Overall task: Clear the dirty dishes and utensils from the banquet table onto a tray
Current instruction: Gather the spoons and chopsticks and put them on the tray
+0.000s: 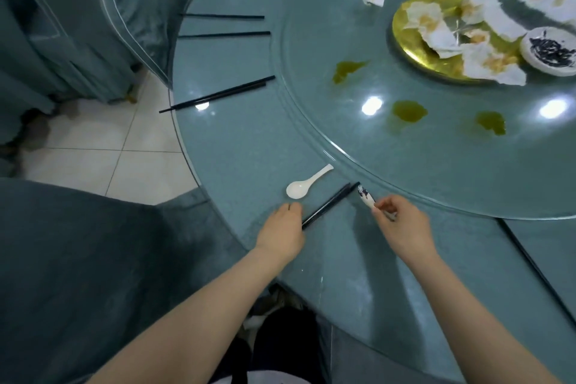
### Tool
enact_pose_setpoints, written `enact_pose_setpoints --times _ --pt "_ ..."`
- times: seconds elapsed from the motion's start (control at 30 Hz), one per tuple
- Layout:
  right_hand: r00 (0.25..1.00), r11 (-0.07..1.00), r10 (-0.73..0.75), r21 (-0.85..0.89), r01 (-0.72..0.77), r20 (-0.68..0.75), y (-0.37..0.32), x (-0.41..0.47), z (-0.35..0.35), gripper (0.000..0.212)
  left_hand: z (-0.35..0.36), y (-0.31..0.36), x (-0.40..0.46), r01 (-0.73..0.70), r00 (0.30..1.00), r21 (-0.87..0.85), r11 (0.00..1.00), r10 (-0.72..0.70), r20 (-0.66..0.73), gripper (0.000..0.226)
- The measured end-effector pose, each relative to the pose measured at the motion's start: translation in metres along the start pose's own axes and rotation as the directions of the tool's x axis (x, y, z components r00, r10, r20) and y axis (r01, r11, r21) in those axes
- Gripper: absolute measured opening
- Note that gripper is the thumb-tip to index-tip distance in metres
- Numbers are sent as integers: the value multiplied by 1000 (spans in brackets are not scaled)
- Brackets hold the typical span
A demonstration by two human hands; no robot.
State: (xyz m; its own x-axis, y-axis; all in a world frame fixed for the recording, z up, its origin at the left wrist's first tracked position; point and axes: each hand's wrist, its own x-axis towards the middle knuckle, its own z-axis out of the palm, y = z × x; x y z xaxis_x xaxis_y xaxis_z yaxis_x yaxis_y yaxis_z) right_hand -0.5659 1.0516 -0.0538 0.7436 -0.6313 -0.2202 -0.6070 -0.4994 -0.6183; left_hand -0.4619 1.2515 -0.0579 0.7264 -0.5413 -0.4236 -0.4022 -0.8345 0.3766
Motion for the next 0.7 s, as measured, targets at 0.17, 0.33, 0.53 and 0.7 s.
enact_pose_setpoints --times 0.17,0.33,0.53,0.7 --pt "997 996 -73 -46 74 24 3 10 3 14 0 -1 3 38 999 91 995 -41 26 25" --pt "965 965 -255 -41 258 66 -15 33 9 11 -9 -15 2 67 994 143 987 -79 80 26" --pt "877 880 -433 -110 461 210 -43 59 27 12 -28 -54 -6 86 993 174 981 -100 69 24" --pt "765 776 -584 -91 624 272 -64 72 38 7 -35 -75 -9 45 998 153 987 -49 26 23"
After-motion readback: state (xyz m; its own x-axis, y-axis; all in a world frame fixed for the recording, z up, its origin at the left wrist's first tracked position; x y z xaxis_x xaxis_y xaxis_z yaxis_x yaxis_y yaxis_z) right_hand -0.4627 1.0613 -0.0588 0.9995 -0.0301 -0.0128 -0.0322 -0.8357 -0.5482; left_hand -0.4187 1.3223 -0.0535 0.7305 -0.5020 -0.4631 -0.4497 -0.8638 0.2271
